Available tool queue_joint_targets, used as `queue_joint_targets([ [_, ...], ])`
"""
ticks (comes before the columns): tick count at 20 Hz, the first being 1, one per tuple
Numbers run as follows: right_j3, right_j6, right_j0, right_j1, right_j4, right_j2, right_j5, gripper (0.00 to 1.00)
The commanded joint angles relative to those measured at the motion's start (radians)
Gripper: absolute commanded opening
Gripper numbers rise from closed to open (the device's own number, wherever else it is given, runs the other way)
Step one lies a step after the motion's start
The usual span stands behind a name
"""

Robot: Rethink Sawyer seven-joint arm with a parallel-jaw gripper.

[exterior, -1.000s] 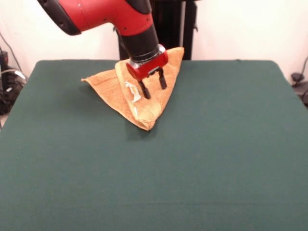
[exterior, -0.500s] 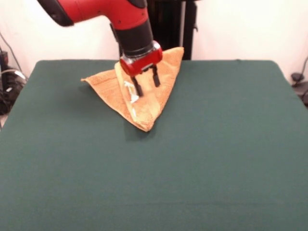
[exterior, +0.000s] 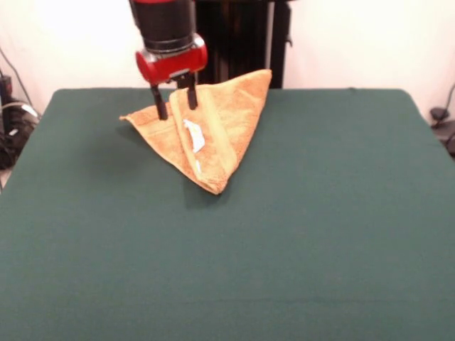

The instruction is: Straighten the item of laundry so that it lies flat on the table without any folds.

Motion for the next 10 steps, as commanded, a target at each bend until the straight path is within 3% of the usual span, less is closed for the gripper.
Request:
queue_joint_targets([
  [1,-0.005,-0.089,0.036,0.062,-0.026,0.026,0.033,1.0],
  [6,-0.014,-0.017,0.056,0.158,-0.088,-0.022,-0.068,1.0],
  [10,-0.005,0.02,0.061,0.175,-0.098,-0.034,-0.103,1.0],
])
